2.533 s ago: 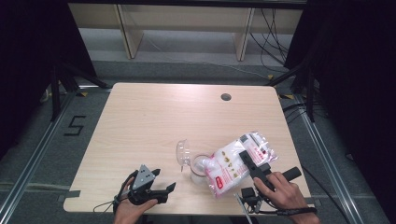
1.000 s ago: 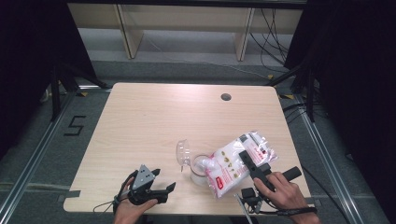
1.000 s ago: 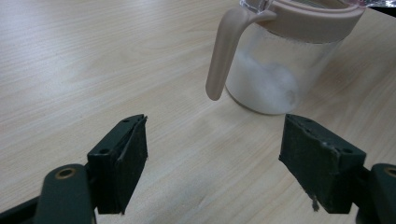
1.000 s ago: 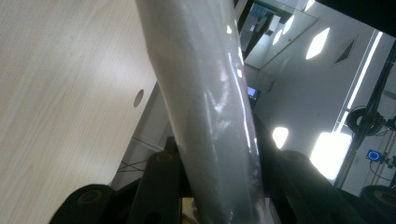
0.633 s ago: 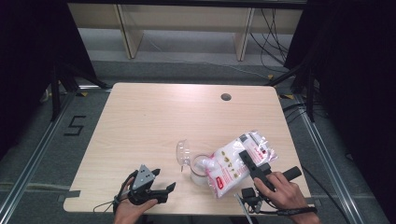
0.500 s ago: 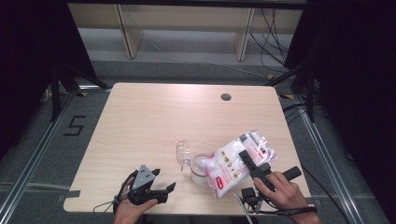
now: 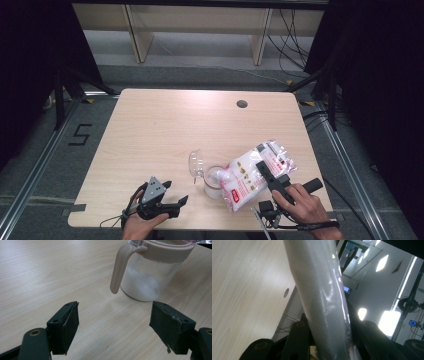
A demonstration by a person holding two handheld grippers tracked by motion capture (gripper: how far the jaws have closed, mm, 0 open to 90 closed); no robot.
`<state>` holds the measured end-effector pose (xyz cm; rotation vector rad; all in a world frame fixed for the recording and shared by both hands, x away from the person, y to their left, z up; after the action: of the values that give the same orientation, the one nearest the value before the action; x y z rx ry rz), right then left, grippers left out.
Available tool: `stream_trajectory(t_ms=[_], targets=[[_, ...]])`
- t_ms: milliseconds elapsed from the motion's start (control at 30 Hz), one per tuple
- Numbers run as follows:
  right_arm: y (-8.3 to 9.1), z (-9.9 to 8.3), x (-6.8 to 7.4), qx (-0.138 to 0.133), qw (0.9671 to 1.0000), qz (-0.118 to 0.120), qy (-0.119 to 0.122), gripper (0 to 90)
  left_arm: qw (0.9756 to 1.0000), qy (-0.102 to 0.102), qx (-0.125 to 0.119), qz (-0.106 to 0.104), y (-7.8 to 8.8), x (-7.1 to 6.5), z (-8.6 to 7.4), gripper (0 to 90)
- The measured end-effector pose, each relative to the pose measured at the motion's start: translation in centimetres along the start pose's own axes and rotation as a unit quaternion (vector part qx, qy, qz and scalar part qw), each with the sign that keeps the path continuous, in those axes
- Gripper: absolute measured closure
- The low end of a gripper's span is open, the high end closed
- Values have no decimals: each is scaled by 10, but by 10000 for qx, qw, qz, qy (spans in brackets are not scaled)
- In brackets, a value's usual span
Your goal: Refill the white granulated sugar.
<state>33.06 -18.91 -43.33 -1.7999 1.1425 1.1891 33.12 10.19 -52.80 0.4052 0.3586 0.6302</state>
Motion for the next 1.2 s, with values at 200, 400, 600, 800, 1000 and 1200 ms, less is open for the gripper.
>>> stream_trajectory(t_ms=[200,400,600,800,1000,1200], targets=[[-2,1,0,-92,9999,76,110,728,10000,-2,3,0,0,0,0,226],[-1,0,1,-6,10000,86,2,729,10000,4,-3,3,0,0,0,226],[-1,0,1,-39,10000,83,24,731,10000,2,-1,3,0,0,0,226],[-1,0,1,-28,10000,61,3,733,10000,5,-1,2,0,0,0,226],[0,0,0,-30,10000,-3,4,733,10000,-1,-11,0,0,0,0,226],[-2,0,-1,-137,9998,30,157,734,10000,-4,1,7,0,0,0,227]])
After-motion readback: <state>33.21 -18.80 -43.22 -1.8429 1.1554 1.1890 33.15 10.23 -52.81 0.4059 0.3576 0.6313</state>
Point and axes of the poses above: each handheld gripper's, and its own axes: y roughly backward along the jaws, z roughly out of its top, x roughly to its left, the point moved 6 cm from there along -y, roughly forward along the jaws, and after that the axes turned 11 degrees about -z, right-handed, at the moved point
